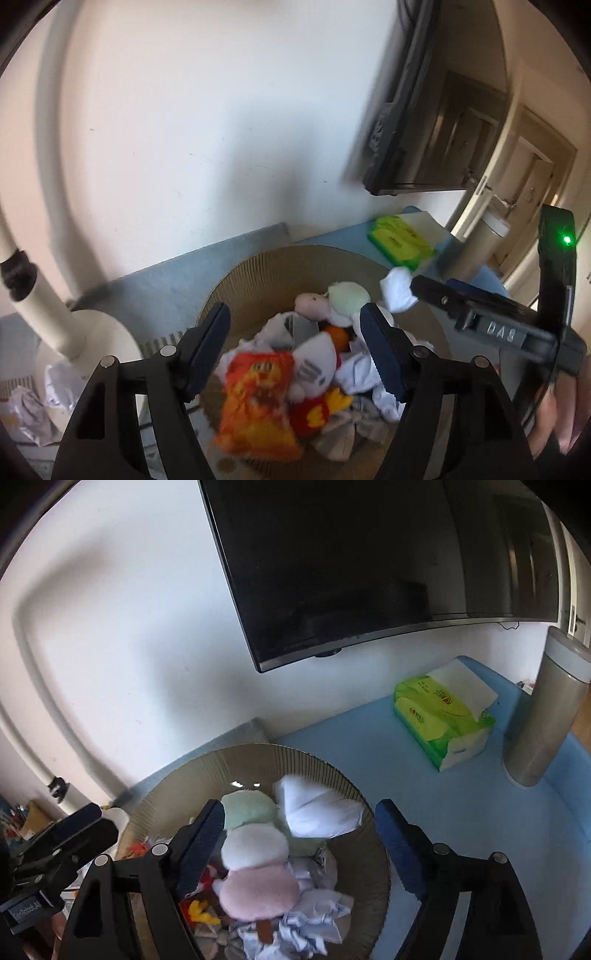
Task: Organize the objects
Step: 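Carry the snack bag and paper ball over the bowl and open both tools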
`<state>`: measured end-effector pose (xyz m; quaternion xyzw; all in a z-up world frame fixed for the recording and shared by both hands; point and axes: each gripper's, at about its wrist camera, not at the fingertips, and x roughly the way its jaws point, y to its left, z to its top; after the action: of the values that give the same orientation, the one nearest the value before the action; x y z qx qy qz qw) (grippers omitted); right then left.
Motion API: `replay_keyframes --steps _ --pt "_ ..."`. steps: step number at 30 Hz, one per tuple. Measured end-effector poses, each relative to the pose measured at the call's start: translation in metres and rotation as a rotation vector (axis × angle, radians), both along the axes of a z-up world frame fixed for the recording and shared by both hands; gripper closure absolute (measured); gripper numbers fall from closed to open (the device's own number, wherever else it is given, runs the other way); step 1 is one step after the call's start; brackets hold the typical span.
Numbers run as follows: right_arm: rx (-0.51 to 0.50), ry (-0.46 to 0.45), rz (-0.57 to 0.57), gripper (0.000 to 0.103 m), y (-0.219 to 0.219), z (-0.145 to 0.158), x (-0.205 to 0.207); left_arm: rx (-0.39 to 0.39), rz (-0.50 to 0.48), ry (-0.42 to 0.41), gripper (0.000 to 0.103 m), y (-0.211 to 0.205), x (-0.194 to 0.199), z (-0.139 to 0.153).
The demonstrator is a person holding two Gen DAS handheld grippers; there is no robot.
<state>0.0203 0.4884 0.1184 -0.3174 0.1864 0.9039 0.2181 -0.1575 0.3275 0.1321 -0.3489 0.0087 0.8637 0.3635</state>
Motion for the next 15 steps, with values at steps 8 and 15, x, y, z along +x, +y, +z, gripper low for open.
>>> replay_keyframes --steps 8,15 --pt "0.039 0.020 0.208 0.016 -0.089 0.019 0.059 0.005 0.112 0.062 0.022 -0.121 0.082 0.001" --pt "-0.078 -0.012 0.540 0.000 -0.220 -0.015 0.077 -0.131 0.453 0.081 0.001 -0.269 0.140 -0.021"
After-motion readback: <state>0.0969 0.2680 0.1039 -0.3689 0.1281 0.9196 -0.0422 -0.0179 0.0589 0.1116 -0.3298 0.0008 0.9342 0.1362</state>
